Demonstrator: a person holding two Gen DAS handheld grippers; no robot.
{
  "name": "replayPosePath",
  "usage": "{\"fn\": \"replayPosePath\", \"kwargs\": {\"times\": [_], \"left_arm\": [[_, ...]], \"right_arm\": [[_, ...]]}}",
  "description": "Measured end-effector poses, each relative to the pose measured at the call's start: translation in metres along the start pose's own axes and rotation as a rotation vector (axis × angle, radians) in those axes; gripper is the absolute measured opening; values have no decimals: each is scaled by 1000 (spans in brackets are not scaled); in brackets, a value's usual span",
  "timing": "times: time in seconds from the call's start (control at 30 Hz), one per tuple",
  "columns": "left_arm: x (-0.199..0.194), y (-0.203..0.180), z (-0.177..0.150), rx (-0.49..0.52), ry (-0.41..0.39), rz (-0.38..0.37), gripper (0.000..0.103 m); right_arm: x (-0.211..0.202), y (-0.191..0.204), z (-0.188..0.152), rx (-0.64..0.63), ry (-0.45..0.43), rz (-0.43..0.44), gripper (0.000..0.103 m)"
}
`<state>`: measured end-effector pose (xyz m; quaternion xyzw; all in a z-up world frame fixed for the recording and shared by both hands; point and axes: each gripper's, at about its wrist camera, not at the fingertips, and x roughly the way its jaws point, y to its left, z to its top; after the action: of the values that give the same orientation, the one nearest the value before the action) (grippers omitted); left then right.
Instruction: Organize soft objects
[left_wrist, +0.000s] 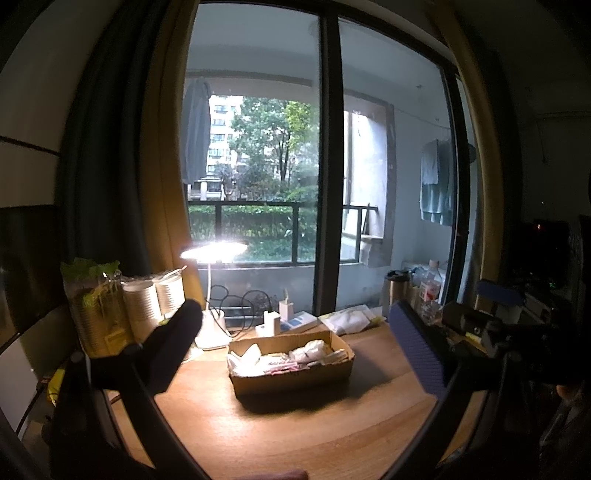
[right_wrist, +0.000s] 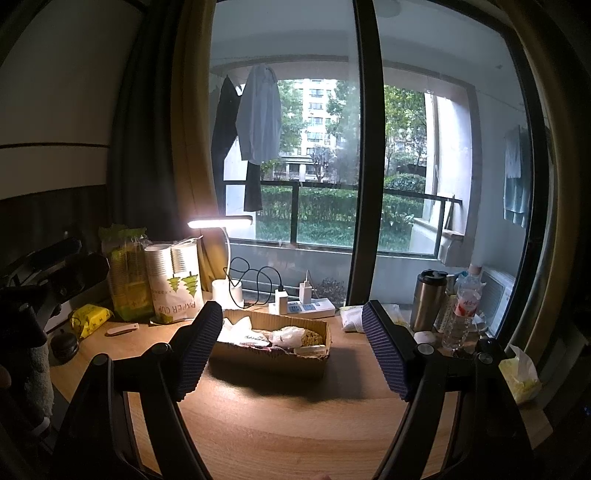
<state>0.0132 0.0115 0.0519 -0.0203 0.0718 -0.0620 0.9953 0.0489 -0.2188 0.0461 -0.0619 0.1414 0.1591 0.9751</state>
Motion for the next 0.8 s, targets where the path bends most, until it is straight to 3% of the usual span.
{"fn": "replayPosePath", "kwargs": {"times": [0.8], "left_arm": [[2, 0, -4, 6, 25, -7, 102]], "right_arm": [[-1, 1, -2, -7, 0, 3, 81]]}}
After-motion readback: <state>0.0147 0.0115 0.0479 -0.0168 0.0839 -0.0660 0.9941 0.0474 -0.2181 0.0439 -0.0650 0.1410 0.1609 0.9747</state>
